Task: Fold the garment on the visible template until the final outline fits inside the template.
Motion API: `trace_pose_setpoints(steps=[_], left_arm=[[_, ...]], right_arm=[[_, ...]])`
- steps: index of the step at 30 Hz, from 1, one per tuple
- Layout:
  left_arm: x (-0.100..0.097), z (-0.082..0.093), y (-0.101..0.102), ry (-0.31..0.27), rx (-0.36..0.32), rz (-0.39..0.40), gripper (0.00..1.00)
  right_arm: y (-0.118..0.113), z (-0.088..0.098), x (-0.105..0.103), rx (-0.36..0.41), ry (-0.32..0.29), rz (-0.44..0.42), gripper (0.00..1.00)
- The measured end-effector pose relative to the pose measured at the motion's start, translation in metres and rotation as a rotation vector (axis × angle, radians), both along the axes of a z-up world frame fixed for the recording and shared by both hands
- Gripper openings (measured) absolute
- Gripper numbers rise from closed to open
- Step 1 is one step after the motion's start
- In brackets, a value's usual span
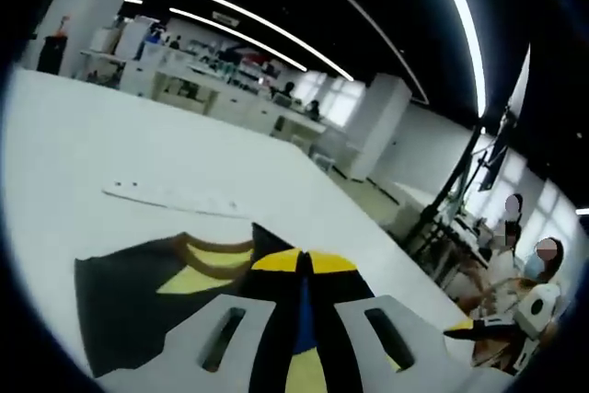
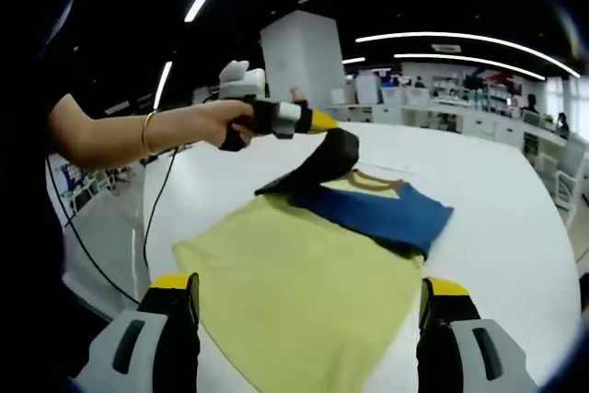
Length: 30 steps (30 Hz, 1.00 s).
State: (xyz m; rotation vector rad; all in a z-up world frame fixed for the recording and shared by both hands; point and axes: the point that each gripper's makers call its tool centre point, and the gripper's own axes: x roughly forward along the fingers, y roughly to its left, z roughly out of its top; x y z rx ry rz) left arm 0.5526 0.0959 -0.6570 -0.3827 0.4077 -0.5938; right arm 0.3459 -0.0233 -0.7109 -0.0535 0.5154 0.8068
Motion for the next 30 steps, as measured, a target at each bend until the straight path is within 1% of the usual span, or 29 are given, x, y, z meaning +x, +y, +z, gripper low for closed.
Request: trace_pose_setpoints(steps=[2,8,15,18,24,28,30], left_arm=[[0.004,-0.002,-0.003,0.002,0.004,-0.008,0.0],[0.006,-0.002,-0.016,-0.001,0.003,-0.032,0.0],[0.008,0.004,-0.037,-0.015,-0.01,-0.076,0.0],[0.008,0.003,-0.046,-0.016,-0.006,-0.091,0.0],[0.007,-0.005,-0.065,-0.009,0.031,-0.133,0.0],[0.004,-0.014,-0.08,0.014,0.035,-0.157,0.0],[0.001,-0.021,-0.086,0.023,0.054,-0.176,0.0]], right_arm=[[-0.001,0.0,0.0,-0.002,0.0,-0.003,0.99],[-0.005,-0.003,0.0,-0.002,0.006,-0.015,0.99],[-0.007,-0.005,-0.001,-0.001,0.011,-0.024,0.99],[-0.008,-0.005,-0.001,-0.003,0.012,-0.026,0.99],[-0.009,-0.006,0.0,-0.002,0.012,-0.031,0.99],[-0.008,-0.007,0.0,-0.001,0.013,-0.03,0.99],[-0.008,-0.007,0.0,0.002,0.013,-0.031,0.99]])
